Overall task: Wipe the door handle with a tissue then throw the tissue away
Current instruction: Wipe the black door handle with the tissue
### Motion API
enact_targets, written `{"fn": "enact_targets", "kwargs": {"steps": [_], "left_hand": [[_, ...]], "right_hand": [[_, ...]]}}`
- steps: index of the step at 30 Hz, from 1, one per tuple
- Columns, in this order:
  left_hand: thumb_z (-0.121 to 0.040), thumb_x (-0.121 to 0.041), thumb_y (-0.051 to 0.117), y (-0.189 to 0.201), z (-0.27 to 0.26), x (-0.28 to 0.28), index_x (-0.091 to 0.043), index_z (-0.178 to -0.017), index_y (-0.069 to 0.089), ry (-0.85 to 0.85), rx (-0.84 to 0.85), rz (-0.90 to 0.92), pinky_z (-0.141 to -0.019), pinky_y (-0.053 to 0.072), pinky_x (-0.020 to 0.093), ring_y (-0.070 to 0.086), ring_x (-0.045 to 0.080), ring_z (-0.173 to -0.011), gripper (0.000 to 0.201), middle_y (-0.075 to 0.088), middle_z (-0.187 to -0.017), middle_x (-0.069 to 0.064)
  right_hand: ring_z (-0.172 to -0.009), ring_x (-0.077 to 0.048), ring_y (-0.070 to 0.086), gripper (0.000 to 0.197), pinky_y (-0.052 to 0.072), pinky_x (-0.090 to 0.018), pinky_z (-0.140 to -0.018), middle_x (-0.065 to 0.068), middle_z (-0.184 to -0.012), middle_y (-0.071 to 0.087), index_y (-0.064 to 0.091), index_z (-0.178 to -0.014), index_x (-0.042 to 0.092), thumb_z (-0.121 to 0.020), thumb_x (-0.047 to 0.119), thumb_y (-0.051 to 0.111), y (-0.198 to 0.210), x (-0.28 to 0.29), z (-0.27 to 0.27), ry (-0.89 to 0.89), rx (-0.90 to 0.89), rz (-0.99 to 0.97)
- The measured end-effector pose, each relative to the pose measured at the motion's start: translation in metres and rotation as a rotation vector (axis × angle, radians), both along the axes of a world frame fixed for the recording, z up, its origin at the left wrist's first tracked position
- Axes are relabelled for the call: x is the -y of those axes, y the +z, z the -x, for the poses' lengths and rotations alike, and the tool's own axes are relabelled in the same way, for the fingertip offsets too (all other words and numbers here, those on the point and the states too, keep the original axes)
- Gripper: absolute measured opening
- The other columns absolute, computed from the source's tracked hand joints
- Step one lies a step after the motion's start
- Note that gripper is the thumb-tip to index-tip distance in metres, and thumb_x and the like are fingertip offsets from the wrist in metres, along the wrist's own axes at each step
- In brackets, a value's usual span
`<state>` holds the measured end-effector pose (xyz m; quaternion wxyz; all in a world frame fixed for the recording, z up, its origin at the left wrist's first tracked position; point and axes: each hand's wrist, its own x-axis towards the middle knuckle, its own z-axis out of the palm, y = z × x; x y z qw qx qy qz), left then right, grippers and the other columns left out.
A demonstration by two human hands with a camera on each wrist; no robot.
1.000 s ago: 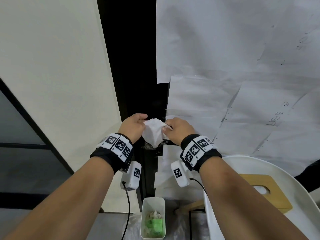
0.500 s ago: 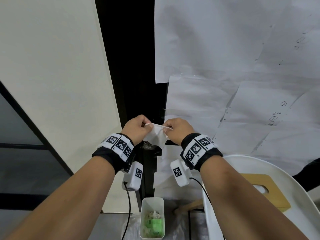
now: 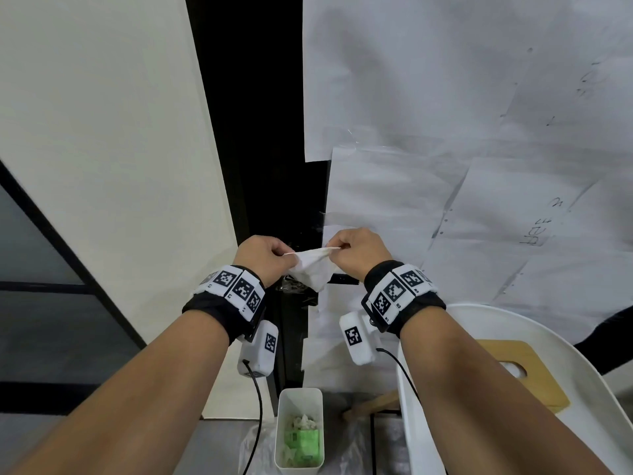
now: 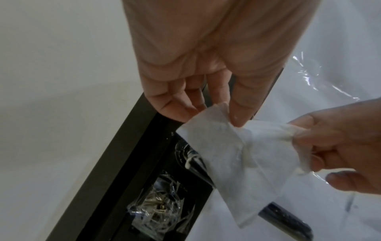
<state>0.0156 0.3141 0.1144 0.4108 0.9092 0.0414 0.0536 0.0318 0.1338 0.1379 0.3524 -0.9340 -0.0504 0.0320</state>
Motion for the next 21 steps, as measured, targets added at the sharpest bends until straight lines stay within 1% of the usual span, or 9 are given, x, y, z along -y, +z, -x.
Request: {"fn": "enact_targets", "kwargs": {"steps": [1,4,6,8,10,12,15,18,21], "left_hand": [[-0.082,-0.023,0.069,0.000,0.000,0.000,-0.021,-0.081,0.074,0.002,-0.005,-0.003,-0.062,0.045,0.014,0.064,0.011,-0.078,0.005,0.069,-0.079,-0.003],[-0.077,-0.021,0.074,0.000,0.002,0.003,-0.019,-0.078,0.073,-0.026,-0.034,-0.007,-0.061,0.047,0.016,0.065,0.012,-0.076,0.002,0.070,-0.078,-0.003],[-0.074,-0.020,0.077,0.000,0.003,0.005,-0.018,-0.076,0.071,-0.054,-0.048,-0.002,-0.062,0.049,0.019,0.065,0.014,-0.075,0.006,0.070,-0.079,-0.002],[-0.074,-0.019,0.077,-0.004,0.004,0.009,-0.022,-0.075,0.068,-0.077,-0.051,-0.041,-0.066,0.051,0.021,0.065,0.014,-0.077,0.009,0.069,-0.080,-0.003],[-0.076,-0.018,0.075,-0.011,0.004,0.013,-0.029,-0.076,0.067,-0.100,-0.039,-0.101,-0.072,0.050,0.022,0.064,0.014,-0.083,0.014,0.065,-0.084,-0.008],[-0.081,-0.019,0.072,-0.017,0.005,0.018,-0.030,-0.084,0.070,-0.114,-0.018,-0.129,-0.079,0.046,0.022,0.059,0.012,-0.087,0.012,0.056,-0.088,-0.011],[-0.085,-0.026,0.070,-0.026,0.004,0.022,-0.031,-0.099,0.072,-0.130,0.046,-0.172,-0.088,0.046,0.026,0.054,0.012,-0.093,0.016,0.050,-0.099,-0.006],[-0.084,-0.033,0.069,-0.033,0.004,0.028,-0.037,-0.103,0.070,-0.152,0.121,-0.256,-0.088,0.046,0.030,0.049,0.014,-0.098,0.020,0.049,-0.100,-0.006],[-0.084,-0.038,0.066,-0.042,0.006,0.036,-0.036,-0.110,0.069,-0.134,0.202,-0.403,-0.086,0.044,0.036,0.046,0.018,-0.098,0.026,0.052,-0.102,-0.005]], "right_hand": [[-0.081,-0.019,0.063,0.029,0.056,-0.034,-0.078,0.011,-0.073,0.061,0.063,-0.068,0.034,-0.073,0.010,0.049,0.000,0.000,0.000,-0.005,-0.003,-0.018],[-0.075,-0.018,0.062,0.030,0.055,-0.033,-0.071,0.007,-0.073,0.057,0.061,-0.079,0.033,-0.073,0.007,0.048,0.000,0.003,0.000,-0.011,0.008,-0.046],[-0.076,-0.018,0.062,0.029,0.056,-0.032,-0.068,0.006,-0.075,0.058,0.060,-0.076,0.030,-0.073,0.005,0.047,-0.001,0.004,0.000,-0.005,0.021,-0.029],[-0.078,-0.018,0.061,0.030,0.054,-0.028,-0.067,0.009,-0.074,0.057,0.064,-0.075,0.025,-0.074,0.001,0.046,-0.006,0.004,0.000,0.015,0.025,-0.003],[-0.076,-0.016,0.059,0.028,0.049,-0.025,-0.064,0.011,-0.070,0.056,0.069,-0.078,0.017,-0.075,-0.002,0.048,-0.013,0.002,0.000,0.030,0.034,0.025],[-0.077,-0.015,0.056,0.027,0.044,-0.022,-0.065,0.008,-0.073,0.056,0.070,-0.083,0.013,-0.077,-0.002,0.049,-0.020,0.000,-0.001,0.023,0.057,0.050],[-0.080,-0.018,0.054,0.027,0.043,-0.024,-0.069,0.002,-0.086,0.055,0.065,-0.094,0.015,-0.081,-0.001,0.048,-0.031,-0.001,-0.002,-0.018,0.089,0.053],[-0.081,-0.023,0.060,0.019,0.052,-0.032,-0.070,-0.003,-0.089,0.060,0.058,-0.095,0.018,-0.084,0.005,0.050,-0.039,-0.001,-0.003,-0.028,0.118,0.031],[-0.089,-0.023,0.063,0.019,0.054,-0.034,-0.079,-0.004,-0.096,0.065,0.063,-0.096,0.019,-0.088,0.009,0.049,-0.044,0.001,-0.007,-0.005,0.095,0.074]]}}
